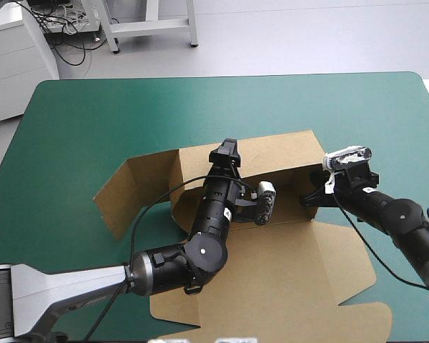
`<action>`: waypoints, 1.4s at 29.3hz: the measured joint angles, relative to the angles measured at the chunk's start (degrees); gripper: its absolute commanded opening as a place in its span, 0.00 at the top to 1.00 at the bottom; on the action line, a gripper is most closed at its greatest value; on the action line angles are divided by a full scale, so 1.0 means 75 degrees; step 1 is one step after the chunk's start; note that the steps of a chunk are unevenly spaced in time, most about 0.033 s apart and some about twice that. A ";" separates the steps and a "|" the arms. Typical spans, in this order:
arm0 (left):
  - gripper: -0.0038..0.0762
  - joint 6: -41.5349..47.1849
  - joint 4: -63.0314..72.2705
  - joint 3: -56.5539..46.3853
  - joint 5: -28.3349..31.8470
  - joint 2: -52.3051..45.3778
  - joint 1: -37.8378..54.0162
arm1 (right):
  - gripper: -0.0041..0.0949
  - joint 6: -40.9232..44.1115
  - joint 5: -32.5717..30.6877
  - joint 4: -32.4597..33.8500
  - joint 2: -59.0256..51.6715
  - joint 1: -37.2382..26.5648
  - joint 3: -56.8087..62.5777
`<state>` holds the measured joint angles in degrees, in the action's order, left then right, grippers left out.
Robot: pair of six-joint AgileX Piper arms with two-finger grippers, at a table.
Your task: Fold the box
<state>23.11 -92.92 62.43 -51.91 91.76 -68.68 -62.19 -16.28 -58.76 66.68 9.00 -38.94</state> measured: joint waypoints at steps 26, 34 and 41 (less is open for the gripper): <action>0.96 -0.2894 0.2788 0.0645 -0.0349 -0.0143 -0.1356 | 0.96 0.0091 0.0005 -0.0092 0.1965 0.0008 -0.1625; 0.96 -0.7777 0.9118 0.3618 -0.1079 -0.0206 0.1107 | 0.96 0.0148 -0.0033 -0.0001 0.1971 0.0008 -0.1627; 0.96 -0.9083 1.3117 0.5583 -0.2170 -0.0196 0.4521 | 0.96 0.0179 -0.0041 0.0030 0.1971 0.0008 -0.1634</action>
<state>-45.01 5.46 104.30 -68.19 90.29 -34.78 -60.85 -16.59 -58.54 81.46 9.07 -51.20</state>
